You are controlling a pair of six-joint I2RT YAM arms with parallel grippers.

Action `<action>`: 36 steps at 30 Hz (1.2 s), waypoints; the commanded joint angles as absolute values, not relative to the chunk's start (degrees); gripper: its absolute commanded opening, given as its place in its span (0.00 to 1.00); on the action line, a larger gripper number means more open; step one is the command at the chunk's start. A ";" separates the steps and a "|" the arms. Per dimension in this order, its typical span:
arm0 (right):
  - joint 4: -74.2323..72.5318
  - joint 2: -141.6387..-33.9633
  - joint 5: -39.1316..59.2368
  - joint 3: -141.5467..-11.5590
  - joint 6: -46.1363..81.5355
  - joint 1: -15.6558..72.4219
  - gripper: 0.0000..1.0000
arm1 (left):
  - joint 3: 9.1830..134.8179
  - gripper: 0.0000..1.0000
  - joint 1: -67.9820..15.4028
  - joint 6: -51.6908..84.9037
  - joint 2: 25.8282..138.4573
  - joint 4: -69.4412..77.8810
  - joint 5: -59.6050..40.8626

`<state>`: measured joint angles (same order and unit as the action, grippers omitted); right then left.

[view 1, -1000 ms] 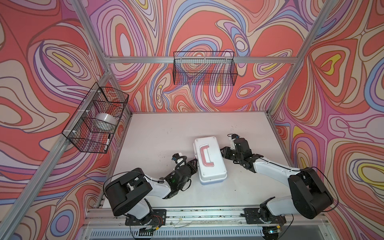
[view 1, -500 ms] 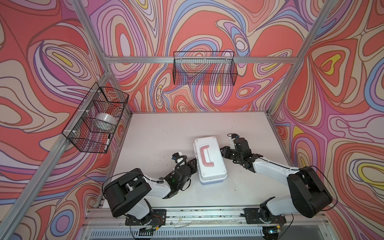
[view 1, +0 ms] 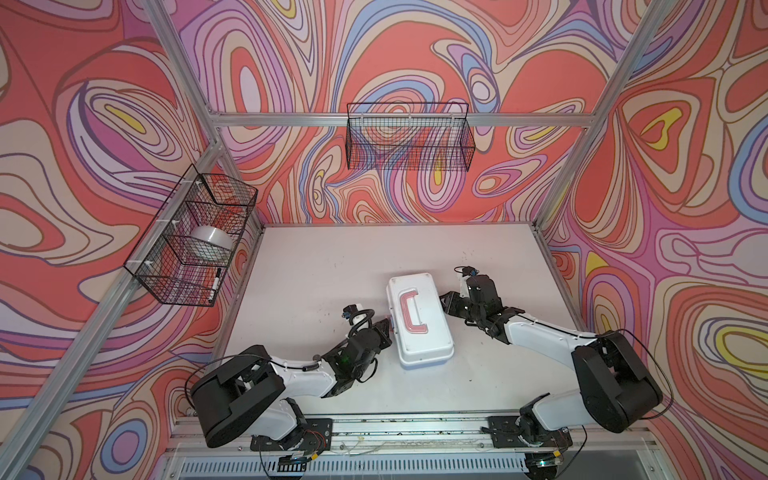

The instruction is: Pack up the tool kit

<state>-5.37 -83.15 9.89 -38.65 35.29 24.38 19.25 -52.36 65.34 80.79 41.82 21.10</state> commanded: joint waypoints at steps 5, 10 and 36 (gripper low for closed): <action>4.13 -85.35 14.81 -36.30 35.03 26.18 0.27 | 22.91 0.14 -52.31 64.22 84.41 36.80 11.75; 4.04 -84.58 14.56 -35.70 35.29 26.16 0.27 | 23.75 0.16 -51.48 64.95 84.51 34.22 9.60; 3.30 -80.14 9.58 -31.99 45.59 33.80 0.24 | 24.84 0.07 -50.95 74.78 93.71 44.51 5.13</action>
